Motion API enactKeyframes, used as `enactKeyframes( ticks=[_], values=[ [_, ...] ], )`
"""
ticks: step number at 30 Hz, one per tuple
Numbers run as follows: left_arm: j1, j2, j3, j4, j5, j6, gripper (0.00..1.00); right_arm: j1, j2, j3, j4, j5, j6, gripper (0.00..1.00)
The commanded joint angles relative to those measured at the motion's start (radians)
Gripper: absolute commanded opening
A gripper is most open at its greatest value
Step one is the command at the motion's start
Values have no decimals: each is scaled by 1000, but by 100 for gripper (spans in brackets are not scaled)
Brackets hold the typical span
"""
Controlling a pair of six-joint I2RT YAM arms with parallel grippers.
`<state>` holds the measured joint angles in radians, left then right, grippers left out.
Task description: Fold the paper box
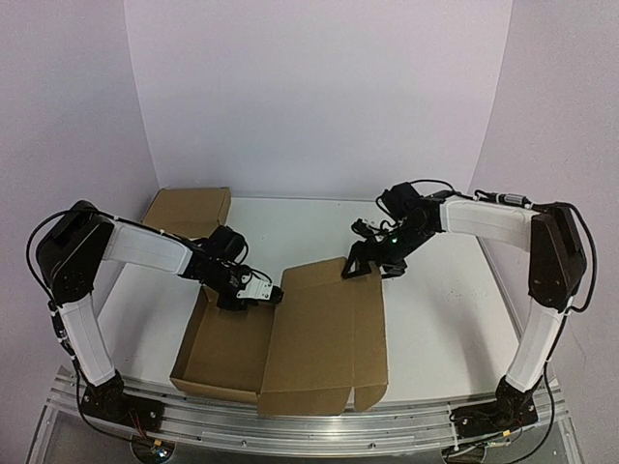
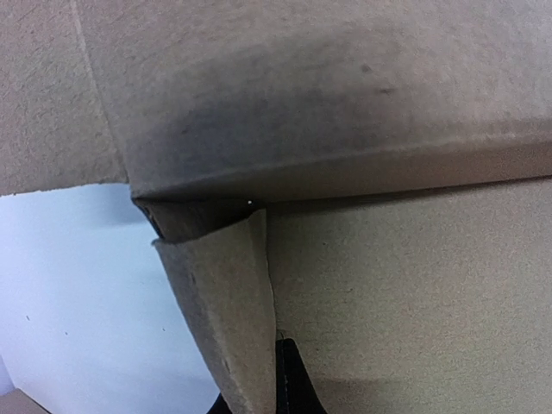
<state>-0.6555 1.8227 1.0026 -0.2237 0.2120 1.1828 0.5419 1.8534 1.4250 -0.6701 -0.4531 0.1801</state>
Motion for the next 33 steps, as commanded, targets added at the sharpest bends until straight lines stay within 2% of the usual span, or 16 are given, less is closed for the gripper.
enactKeyframes(
  ticks=[1, 5, 9, 13, 19, 27, 33],
  values=[
    [-14, -9, -31, -24, 27, 149, 0, -2, 17, 161, 44, 7, -99, 92],
    [-20, 16, 34, -132, 91, 132, 0, -1, 106, 297, 43, -7, -93, 92],
    [-16, 41, 98, -197, 123, 61, 1, -1, 142, 265, 42, -97, -31, 92],
    [-12, 39, 98, -209, 137, 91, 19, 10, 166, 215, 75, -230, -18, 92],
    [10, 52, 131, -230, 139, 106, 30, 40, 262, 248, 76, -346, -19, 91],
    [69, 24, 219, -379, 200, 150, 63, 41, 260, 216, 78, -322, -32, 89],
    [113, 8, 260, -472, 250, 199, 82, 41, 254, 207, 78, -300, -39, 90]
  ],
)
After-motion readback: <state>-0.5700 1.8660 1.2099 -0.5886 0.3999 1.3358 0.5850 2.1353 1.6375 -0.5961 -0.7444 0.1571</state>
